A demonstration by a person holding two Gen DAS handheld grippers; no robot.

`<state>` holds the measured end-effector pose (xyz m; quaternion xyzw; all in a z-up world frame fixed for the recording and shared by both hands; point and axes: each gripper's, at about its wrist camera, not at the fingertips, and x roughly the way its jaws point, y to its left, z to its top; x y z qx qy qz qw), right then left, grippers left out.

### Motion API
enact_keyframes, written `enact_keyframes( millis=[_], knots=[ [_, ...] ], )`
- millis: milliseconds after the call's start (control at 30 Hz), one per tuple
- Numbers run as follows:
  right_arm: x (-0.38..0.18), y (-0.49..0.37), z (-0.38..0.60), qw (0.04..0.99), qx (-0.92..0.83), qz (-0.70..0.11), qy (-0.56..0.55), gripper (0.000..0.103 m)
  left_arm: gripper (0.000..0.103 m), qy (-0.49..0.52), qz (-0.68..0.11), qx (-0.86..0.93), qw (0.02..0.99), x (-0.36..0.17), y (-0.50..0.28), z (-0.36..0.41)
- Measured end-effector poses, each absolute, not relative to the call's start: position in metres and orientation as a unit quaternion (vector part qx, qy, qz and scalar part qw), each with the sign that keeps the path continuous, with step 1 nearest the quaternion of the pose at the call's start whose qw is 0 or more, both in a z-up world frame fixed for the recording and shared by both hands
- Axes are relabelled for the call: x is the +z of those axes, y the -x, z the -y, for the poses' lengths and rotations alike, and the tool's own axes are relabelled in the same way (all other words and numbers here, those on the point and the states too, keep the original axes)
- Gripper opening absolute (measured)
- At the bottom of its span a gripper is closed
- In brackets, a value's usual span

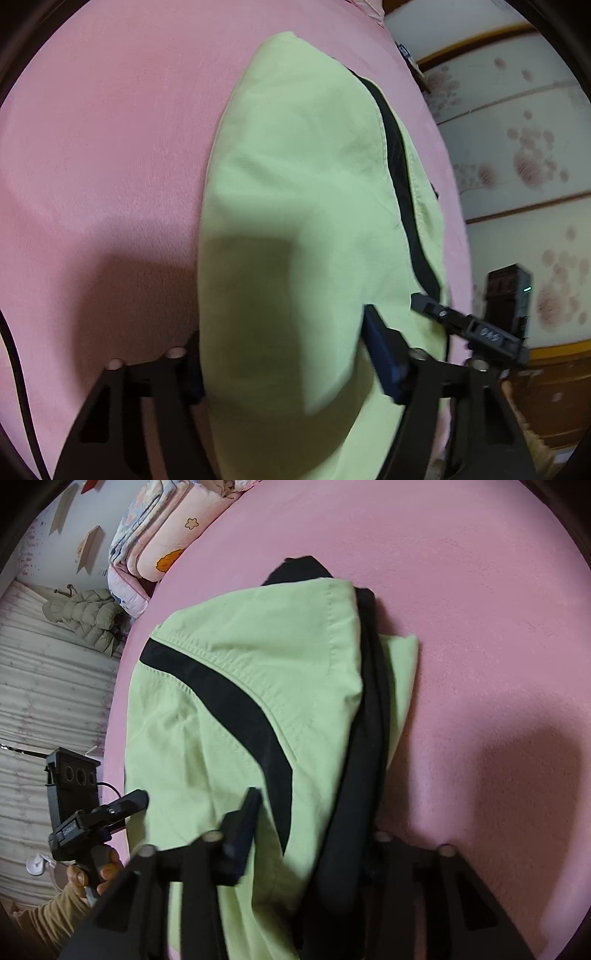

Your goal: Fold large clothes

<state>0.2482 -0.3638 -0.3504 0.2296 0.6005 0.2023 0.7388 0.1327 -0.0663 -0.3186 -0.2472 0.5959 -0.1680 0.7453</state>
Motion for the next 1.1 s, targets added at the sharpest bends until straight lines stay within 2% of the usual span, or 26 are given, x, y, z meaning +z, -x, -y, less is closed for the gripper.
enact_keyframes(
  millis=[67,133,233,433,667,900,1100],
  knots=[
    [-0.339,-0.242,0.36,0.75,0.199,-0.593,-0.214,0.018,0.049,0.219,-0.591,-0.166,0.759,-0.305,-0.128,0.073],
    [-0.327,-0.236,0.352,0.76,0.19,-0.589,-0.198,0.016,0.039,0.2,-0.586,-0.166,0.768,-0.293,-0.124,0.077],
    [-0.307,-0.227,0.343,0.77,0.178,-0.582,-0.19,0.014,0.035,0.173,-0.579,-0.165,0.78,-0.269,-0.117,0.08],
    [-0.266,-0.199,0.306,0.778,0.172,-0.575,-0.184,0.012,0.034,0.166,-0.576,-0.162,0.784,-0.219,-0.104,0.04],
    [-0.231,-0.187,0.214,0.779,0.206,-0.561,-0.19,0.012,0.034,0.154,-0.571,-0.142,0.794,-0.169,-0.09,-0.059],
    [-0.208,-0.235,0.093,0.791,0.249,-0.529,-0.182,0.011,0.034,0.141,-0.535,-0.112,0.826,-0.129,-0.119,-0.186],
    [-0.209,-0.311,-0.003,0.818,0.259,-0.488,-0.162,0.011,0.034,0.126,-0.496,-0.111,0.852,-0.13,-0.182,-0.281]
  ],
)
